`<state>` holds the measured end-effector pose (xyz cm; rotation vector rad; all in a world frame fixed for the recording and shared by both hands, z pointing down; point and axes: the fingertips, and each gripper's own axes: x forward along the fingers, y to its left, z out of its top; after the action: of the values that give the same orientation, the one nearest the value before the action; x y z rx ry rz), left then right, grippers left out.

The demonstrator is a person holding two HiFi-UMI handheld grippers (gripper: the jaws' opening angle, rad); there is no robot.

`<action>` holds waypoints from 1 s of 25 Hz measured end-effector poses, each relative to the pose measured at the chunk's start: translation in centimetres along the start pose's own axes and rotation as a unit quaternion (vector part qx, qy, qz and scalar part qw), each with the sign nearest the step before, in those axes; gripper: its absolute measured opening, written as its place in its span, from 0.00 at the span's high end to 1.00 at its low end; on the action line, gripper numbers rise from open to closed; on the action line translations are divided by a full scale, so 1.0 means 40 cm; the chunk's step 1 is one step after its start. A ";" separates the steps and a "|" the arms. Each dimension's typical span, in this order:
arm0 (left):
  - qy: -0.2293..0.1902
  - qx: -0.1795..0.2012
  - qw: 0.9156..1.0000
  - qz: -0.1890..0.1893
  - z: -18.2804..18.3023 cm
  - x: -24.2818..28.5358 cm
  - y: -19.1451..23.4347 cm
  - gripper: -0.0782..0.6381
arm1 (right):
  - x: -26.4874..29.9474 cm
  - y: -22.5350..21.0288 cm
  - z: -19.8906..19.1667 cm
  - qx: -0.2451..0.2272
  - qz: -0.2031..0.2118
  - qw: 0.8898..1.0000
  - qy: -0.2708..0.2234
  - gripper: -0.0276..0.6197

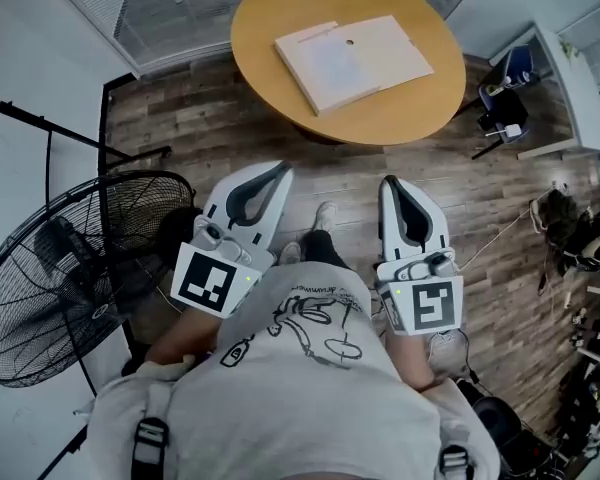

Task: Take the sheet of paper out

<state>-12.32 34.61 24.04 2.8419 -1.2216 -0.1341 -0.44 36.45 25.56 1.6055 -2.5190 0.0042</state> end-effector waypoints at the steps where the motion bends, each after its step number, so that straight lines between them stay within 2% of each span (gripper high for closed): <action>1: 0.000 0.001 1.000 0.000 -0.001 0.011 0.000 0.86 | 0.005 -0.010 0.000 0.000 0.000 1.000 0.000 0.95; 25: 0.008 0.001 1.000 -0.001 -0.011 0.328 0.055 0.86 | 0.175 -0.283 -0.005 0.009 0.000 1.000 -0.002 0.95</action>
<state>-4.88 23.56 23.85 2.8405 -1.2160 -0.1110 6.88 25.33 25.76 1.6135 -2.5291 0.0229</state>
